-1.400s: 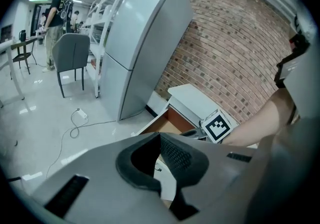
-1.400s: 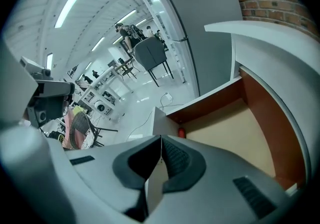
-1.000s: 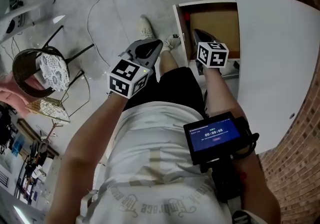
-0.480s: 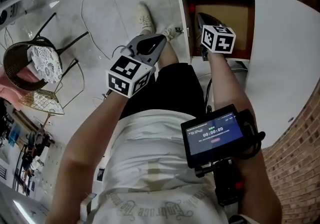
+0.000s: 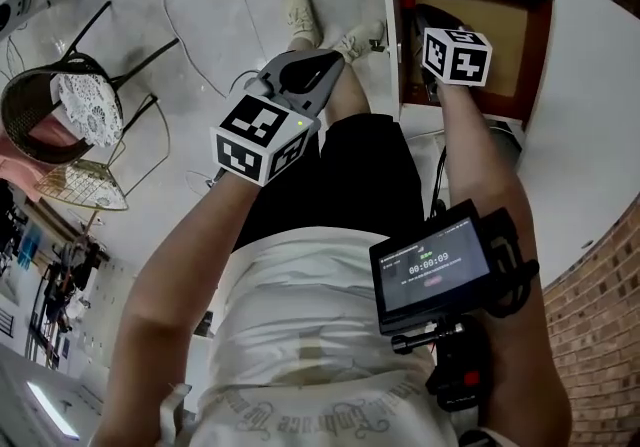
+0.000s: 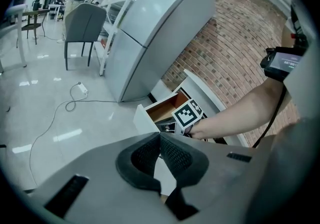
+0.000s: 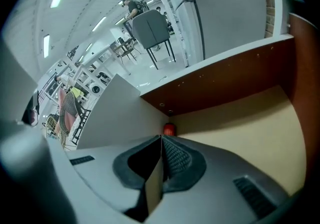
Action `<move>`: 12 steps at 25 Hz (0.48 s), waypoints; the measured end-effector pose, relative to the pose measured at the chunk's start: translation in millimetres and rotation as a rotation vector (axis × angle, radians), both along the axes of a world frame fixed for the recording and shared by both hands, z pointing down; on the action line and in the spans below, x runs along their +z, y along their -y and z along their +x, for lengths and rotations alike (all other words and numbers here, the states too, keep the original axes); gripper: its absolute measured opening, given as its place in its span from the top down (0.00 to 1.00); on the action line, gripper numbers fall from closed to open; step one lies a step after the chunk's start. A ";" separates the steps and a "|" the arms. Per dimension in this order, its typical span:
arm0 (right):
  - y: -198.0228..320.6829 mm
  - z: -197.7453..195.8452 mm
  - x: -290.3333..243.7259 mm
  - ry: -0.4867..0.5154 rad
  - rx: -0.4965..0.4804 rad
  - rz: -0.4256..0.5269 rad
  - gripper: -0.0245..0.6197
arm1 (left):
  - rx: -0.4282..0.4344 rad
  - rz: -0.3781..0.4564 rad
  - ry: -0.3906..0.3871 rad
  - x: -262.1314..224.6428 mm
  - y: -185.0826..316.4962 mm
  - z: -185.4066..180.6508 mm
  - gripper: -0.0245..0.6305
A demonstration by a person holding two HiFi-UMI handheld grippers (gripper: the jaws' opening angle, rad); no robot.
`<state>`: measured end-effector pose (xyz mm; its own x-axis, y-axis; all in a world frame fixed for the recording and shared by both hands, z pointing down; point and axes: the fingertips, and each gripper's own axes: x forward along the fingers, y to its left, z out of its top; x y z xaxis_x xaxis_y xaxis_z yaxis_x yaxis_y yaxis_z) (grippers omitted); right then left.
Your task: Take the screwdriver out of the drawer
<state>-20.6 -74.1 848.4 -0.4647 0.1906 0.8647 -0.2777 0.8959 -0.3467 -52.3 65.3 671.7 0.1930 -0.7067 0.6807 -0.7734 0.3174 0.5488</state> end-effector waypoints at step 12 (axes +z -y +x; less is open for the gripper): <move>-4.8 -12.1 13.4 0.018 0.011 -0.020 0.92 | -0.025 0.001 -0.015 11.5 2.1 -9.6 0.93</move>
